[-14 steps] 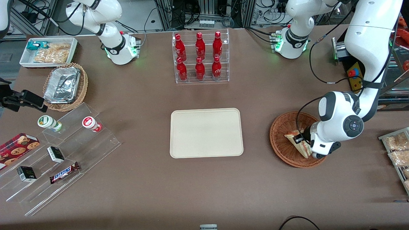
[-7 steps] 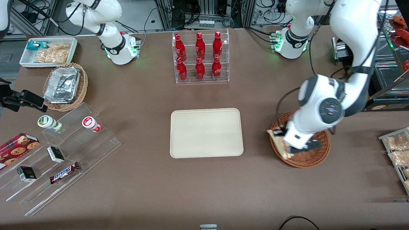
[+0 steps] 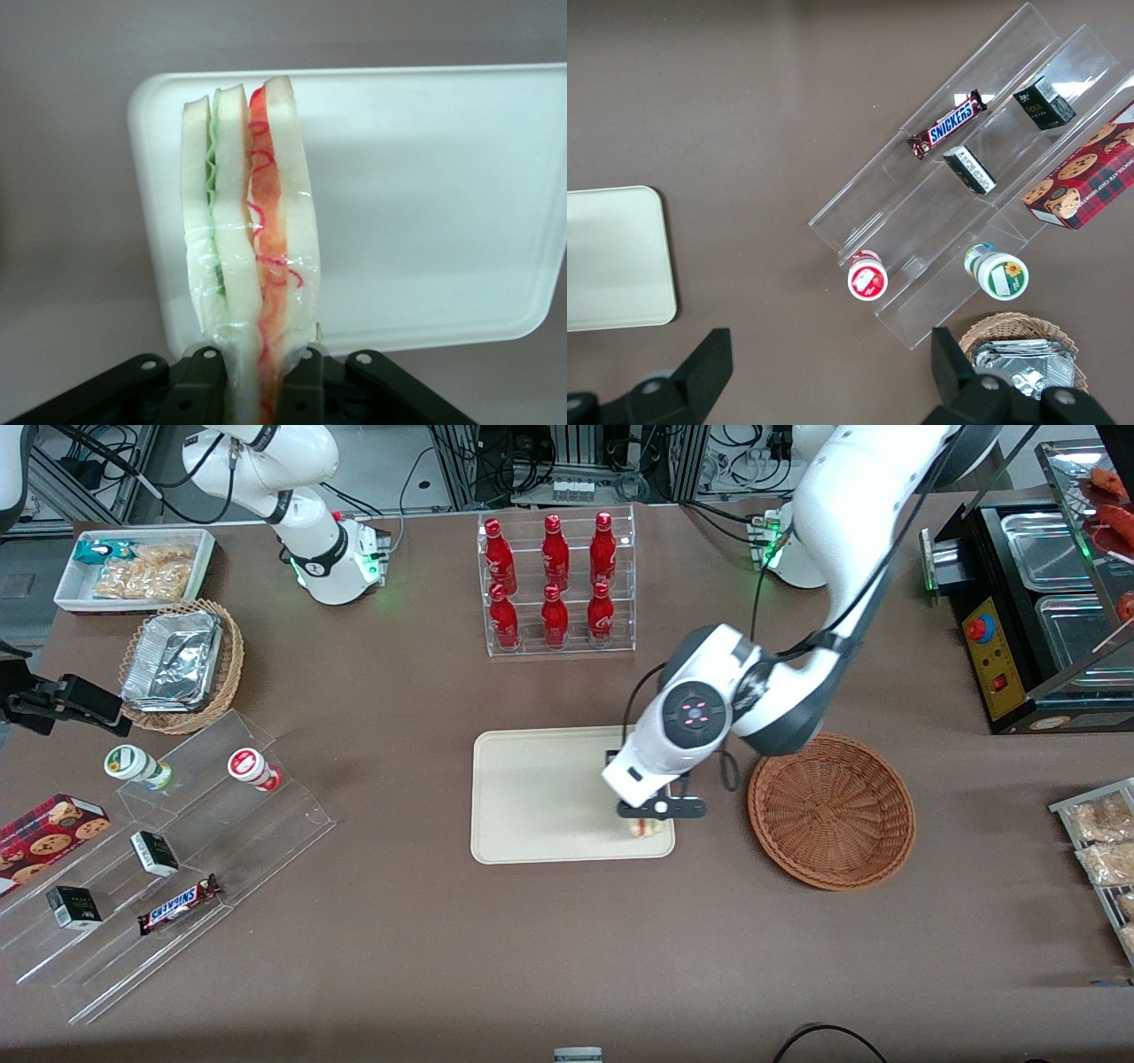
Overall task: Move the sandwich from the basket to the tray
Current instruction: 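Carry the sandwich with the left gripper over to the cream tray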
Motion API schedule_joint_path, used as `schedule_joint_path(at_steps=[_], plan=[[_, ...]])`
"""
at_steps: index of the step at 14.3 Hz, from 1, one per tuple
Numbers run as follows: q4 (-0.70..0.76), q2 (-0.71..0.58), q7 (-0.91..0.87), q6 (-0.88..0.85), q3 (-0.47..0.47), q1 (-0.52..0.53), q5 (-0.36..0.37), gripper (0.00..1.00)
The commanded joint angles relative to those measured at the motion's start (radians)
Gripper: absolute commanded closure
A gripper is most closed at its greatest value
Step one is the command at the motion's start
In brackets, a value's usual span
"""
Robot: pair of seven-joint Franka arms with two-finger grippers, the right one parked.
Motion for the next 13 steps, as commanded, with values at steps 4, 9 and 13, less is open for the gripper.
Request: schedule_joint_path(at_steps=[4, 9, 13], plan=[[0.148, 0.158, -0.078, 0.051, 0.019, -0.101, 0.072, 0.80], [0.190, 0.200, -0.134, 0.046, 0.021, -0.156, 0.140, 0.21], [0.190, 0.171, -0.155, 0.039, 0.036, -0.146, 0.251, 0.00]])
